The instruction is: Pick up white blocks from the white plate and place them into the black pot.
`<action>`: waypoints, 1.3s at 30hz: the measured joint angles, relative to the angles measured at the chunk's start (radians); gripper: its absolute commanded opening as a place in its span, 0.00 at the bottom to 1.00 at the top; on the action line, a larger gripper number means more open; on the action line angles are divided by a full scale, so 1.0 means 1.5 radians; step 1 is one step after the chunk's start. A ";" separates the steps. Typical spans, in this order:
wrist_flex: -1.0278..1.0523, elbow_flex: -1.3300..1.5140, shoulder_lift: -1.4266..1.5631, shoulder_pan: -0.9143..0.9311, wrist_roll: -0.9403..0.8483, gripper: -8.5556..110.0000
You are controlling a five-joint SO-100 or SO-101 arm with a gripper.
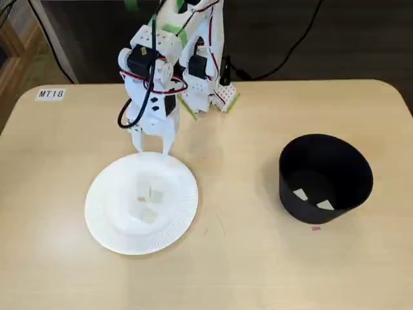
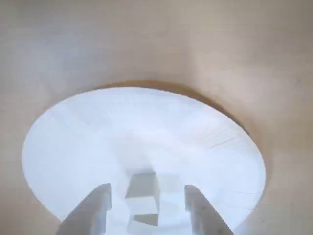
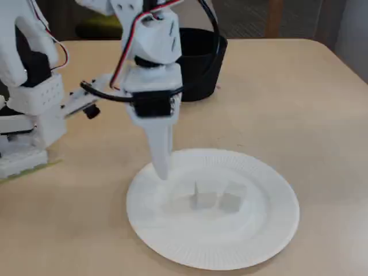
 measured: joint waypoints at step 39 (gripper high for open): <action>-0.108 -0.210 -0.286 -0.015 -0.063 0.17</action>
